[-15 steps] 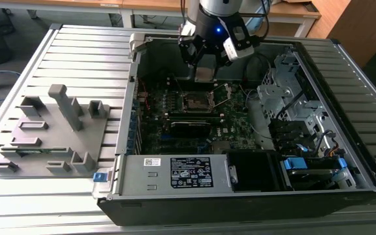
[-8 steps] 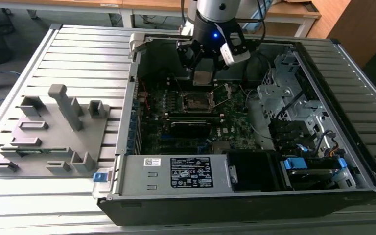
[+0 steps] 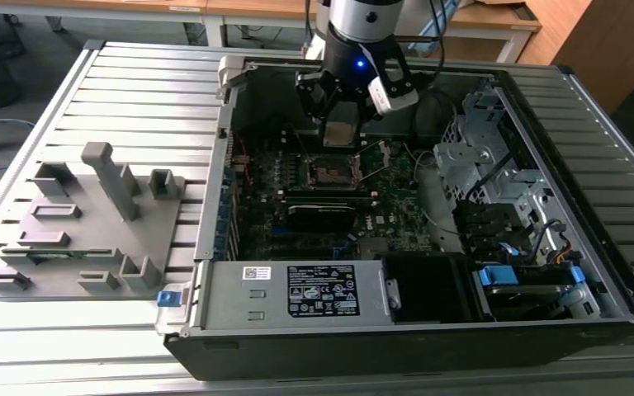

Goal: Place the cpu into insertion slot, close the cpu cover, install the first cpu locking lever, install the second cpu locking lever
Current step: 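Place the cpu into insertion slot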

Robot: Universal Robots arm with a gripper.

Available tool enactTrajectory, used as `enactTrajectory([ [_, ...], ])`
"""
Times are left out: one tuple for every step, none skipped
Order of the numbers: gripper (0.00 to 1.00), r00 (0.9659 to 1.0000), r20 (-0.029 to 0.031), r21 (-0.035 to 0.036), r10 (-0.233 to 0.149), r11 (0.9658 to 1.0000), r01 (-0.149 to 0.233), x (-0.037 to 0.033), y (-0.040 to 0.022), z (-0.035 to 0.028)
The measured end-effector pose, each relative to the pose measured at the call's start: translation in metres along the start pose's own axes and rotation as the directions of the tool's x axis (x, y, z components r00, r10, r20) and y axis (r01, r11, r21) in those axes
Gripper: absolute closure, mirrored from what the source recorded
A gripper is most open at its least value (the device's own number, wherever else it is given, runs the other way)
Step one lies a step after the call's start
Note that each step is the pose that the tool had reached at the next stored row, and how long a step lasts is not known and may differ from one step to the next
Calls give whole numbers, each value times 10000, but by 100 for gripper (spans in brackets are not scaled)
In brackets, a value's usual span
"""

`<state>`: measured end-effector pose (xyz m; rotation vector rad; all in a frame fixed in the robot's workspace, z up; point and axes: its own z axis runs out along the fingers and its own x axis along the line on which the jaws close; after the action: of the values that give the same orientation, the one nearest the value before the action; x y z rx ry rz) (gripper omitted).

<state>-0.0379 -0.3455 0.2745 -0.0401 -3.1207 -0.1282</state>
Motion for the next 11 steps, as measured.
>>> enactTrajectory([
  [46,10000,0,0,0,10000,0,2,-2,17],
  [46,10000,0,-1,0,10000,0,5,-3,34],
  [46,10000,0,0,0,10000,0,6,-4,44],
  [46,10000,-1,1,-1,10000,1,7,-4,48],
  [46,10000,-1,2,-1,10000,1,7,-5,48],
  [46,10000,-2,3,-1,10000,1,7,-5,48],
  [46,10000,-2,3,0,10000,0,8,-5,49],
  [46,10000,-1,1,0,10000,0,7,-4,49],
  [46,10000,0,0,0,10000,0,7,-4,50],
  [46,10000,0,1,0,10000,0,7,-4,50],
  [46,10000,0,0,0,10000,0,7,-4,50],
])
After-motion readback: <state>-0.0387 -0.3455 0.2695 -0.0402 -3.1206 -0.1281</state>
